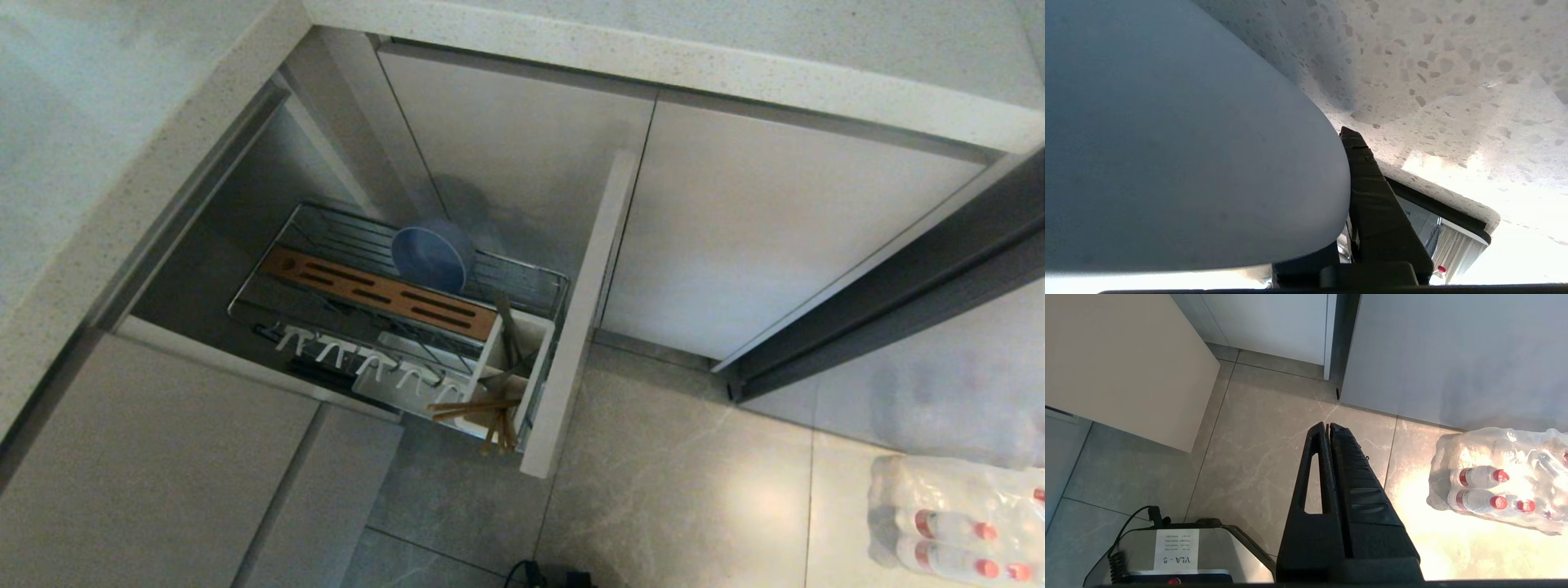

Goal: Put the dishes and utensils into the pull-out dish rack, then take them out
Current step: Take the plate out of the cupboard

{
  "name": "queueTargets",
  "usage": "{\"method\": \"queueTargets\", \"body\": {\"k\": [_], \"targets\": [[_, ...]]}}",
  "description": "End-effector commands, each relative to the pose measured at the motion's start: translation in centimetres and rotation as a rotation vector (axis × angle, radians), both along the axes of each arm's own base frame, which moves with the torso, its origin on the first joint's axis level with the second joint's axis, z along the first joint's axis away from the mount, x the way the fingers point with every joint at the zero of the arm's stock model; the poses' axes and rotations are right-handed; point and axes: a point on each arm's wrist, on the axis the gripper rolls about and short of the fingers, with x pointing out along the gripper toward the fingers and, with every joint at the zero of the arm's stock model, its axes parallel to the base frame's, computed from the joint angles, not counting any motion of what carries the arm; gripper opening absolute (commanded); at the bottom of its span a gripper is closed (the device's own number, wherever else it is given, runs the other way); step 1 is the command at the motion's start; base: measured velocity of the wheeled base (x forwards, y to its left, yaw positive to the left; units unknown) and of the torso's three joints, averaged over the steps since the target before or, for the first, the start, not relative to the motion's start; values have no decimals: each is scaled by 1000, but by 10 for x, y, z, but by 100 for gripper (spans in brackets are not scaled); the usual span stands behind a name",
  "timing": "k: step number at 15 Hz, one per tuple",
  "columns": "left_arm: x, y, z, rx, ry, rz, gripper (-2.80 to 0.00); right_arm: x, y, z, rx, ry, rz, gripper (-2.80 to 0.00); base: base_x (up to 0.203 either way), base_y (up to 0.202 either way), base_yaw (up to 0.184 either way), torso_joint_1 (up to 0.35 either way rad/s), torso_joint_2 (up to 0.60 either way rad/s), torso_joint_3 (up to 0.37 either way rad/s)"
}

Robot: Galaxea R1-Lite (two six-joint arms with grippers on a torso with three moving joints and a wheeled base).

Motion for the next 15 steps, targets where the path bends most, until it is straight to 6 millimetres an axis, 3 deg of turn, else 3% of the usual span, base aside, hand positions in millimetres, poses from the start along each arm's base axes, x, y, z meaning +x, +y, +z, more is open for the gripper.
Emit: {"method": "queueTargets", "body": {"k": [1,4,5,11,15], "targets": [[0,-1,-1,-1,11,-4,-280,0,0,0,0,1,0,-280,0,0,0,0,0,0],[-1,-1,0,2,7,-6,-280,0,0,0,0,1,0,-280,0,0,0,0,0,0],[0,-1,0,1,7,-7,0,0,0,0,0,1,0,-280,0,0,0,0,0,0],[-2,-2,3,7,-19,-15,0,0,0,0,0,1,0,-280,0,0,0,0,0,0],[-14,-11,11,25,-62,-31,0,0,0,0,0,1,0,-280,0,0,0,0,0,0]]}}
